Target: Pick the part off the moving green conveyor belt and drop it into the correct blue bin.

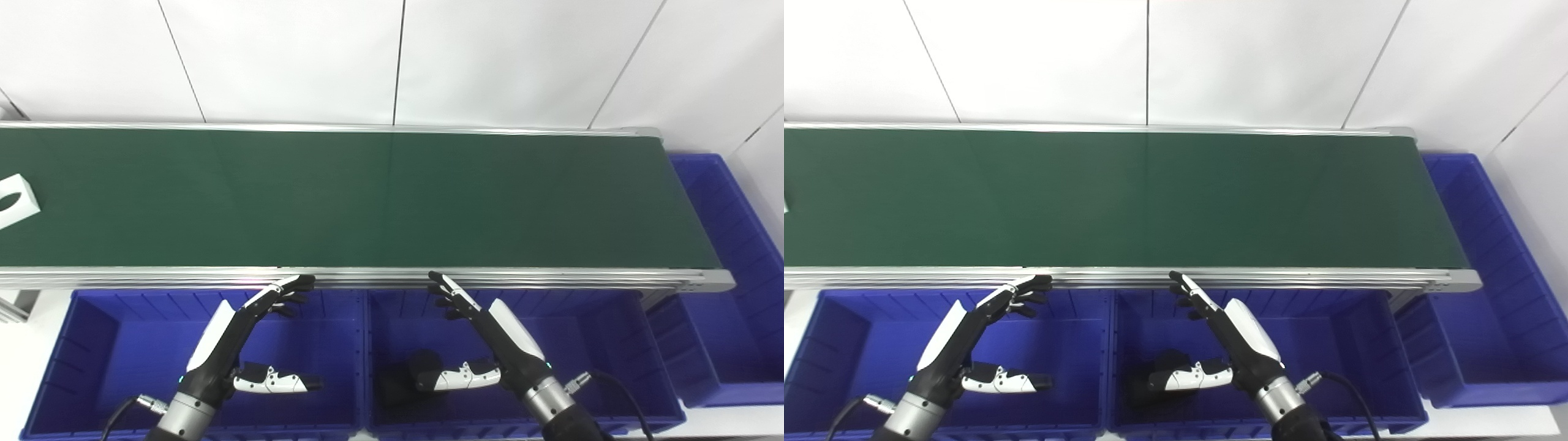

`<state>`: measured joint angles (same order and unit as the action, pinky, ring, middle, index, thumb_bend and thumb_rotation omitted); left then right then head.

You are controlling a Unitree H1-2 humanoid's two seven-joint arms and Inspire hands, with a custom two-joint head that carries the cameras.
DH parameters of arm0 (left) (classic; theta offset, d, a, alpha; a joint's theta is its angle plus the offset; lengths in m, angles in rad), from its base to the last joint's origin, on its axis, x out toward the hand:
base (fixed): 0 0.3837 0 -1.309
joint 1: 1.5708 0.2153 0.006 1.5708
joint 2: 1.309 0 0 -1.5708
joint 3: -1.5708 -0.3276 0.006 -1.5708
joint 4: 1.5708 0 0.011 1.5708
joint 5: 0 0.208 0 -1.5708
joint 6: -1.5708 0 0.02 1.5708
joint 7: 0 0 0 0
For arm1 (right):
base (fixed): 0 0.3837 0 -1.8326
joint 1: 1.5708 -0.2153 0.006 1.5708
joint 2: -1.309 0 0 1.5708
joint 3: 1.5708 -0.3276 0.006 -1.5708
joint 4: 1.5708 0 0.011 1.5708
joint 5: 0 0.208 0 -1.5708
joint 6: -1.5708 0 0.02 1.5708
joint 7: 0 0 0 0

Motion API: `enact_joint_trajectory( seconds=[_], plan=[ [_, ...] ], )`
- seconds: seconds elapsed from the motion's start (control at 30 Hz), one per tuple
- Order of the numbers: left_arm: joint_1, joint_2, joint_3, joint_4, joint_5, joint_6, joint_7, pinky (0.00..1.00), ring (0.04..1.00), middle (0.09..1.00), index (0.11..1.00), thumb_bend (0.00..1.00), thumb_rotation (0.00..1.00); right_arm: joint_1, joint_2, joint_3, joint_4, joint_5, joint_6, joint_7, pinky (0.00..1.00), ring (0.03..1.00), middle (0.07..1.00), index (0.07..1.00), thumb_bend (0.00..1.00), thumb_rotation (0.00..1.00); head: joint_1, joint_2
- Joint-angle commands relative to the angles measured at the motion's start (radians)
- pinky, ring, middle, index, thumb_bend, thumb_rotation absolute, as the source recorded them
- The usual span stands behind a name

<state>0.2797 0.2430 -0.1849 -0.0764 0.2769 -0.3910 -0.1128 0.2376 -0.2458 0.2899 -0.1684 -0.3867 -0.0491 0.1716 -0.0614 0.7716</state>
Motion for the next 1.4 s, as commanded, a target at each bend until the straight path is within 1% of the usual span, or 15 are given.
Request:
enact_joint_trajectory(
  seconds=[0.0,0.13,0.2,0.23,0.27,0.3,0.33,0.47,0.53,0.67,0.83,0.97,1.07,1.2,1.37],
  plan=[
    [-0.003,0.001,0.007,-0.019,-0.007,-0.035,0.01,0.64,0.737,0.807,0.825,0.95,0.39,-0.004,-0.003,0.001,-0.026,0.001,-0.047,-0.008,0.79,0.862,0.911,0.976,0.98,0.53,0.001,0.0],
    [-0.001,0.002,0.007,-0.028,-0.007,-0.028,0.007,0.65,0.743,0.81,0.824,0.95,0.39,-0.003,-0.003,0.001,-0.033,0.002,-0.041,-0.004,0.79,0.864,0.913,0.976,0.98,0.53,0.002,0.002],
    [0.001,0.0,0.007,-0.03,-0.004,-0.028,0.008,0.65,0.743,0.81,0.823,0.95,0.4,0.0,-0.006,0.002,-0.039,-0.002,-0.039,-0.004,0.79,0.864,0.912,0.977,0.98,0.53,0.028,-0.009],
    [0.003,-0.002,0.006,-0.031,-0.003,-0.029,0.009,0.65,0.743,0.808,0.822,0.95,0.4,0.001,-0.008,0.001,-0.04,-0.003,-0.041,-0.004,0.79,0.863,0.911,0.976,0.97,0.53,0.053,-0.016],
    [0.005,-0.007,0.004,-0.029,-0.002,-0.03,0.012,0.65,0.742,0.808,0.822,0.95,0.4,0.003,-0.012,-0.001,-0.037,0.003,-0.048,-0.003,0.79,0.862,0.911,0.976,0.97,0.53,0.112,-0.033],
    [0.008,-0.012,0.002,-0.025,0.0,-0.034,0.016,0.65,0.743,0.808,0.821,0.96,0.4,0.004,-0.018,-0.004,-0.035,0.015,-0.052,0.001,0.79,0.864,0.913,0.977,0.97,0.52,0.124,-0.036],
    [0.01,-0.019,-0.002,-0.02,0.002,-0.039,0.02,0.65,0.743,0.808,0.822,0.96,0.4,0.007,-0.025,-0.008,-0.031,0.029,-0.058,0.006,0.78,0.87,0.922,0.98,0.96,0.52,0.194,-0.063],
    [0.012,-0.041,-0.02,0.003,0.026,-0.055,0.025,0.67,0.75,0.808,0.819,0.96,0.38,0.018,-0.046,-0.026,-0.014,0.064,-0.104,-0.001,0.8,0.873,0.911,0.97,0.96,0.47,0.3,-0.111],
    [0.014,-0.051,-0.027,0.002,0.065,-0.053,0.031,0.67,0.748,0.807,0.817,0.95,0.39,0.022,-0.052,-0.036,-0.004,0.085,-0.13,-0.004,0.82,0.874,0.905,0.966,0.96,0.44,0.321,-0.128],
    [0.016,-0.068,-0.034,0.018,0.094,-0.065,0.046,0.66,0.745,0.809,0.814,0.93,0.38,0.023,-0.057,-0.046,0.025,0.118,-0.179,0.0,0.81,0.874,0.902,0.963,0.95,0.39,0.335,-0.15],
    [0.016,-0.08,-0.04,0.035,0.128,-0.071,0.067,0.66,0.75,0.81,0.815,0.94,0.38,0.023,-0.061,-0.05,0.038,0.108,-0.184,0.003,0.81,0.876,0.908,0.964,0.94,0.37,0.347,-0.177],
    [0.003,-0.07,-0.065,0.07,0.134,-0.078,0.1,0.68,0.757,0.812,0.821,0.94,0.38,0.026,-0.061,-0.053,0.047,0.112,-0.181,0.004,0.82,0.876,0.902,0.961,0.94,0.35,0.354,-0.225],
    [-0.006,-0.063,-0.083,0.087,0.152,-0.078,0.132,0.68,0.753,0.805,0.816,0.96,0.41,0.027,-0.063,-0.055,0.057,0.108,-0.186,0.002,0.81,0.871,0.9,0.958,0.93,0.33,0.359,-0.244],
    [-0.016,-0.049,-0.113,0.119,0.14,-0.079,0.168,0.7,0.767,0.807,0.819,0.97,0.38,0.023,-0.071,-0.052,0.078,0.087,-0.195,0.001,0.79,0.869,0.901,0.957,0.93,0.34,0.394,-0.297],
    [-0.025,-0.042,-0.144,0.145,0.139,-0.079,0.211,0.68,0.757,0.8,0.808,0.98,0.38,0.019,-0.073,-0.056,0.113,0.115,-0.22,0.004,0.81,0.878,0.905,0.958,0.93,0.27,0.435,-0.339]
  ],
)
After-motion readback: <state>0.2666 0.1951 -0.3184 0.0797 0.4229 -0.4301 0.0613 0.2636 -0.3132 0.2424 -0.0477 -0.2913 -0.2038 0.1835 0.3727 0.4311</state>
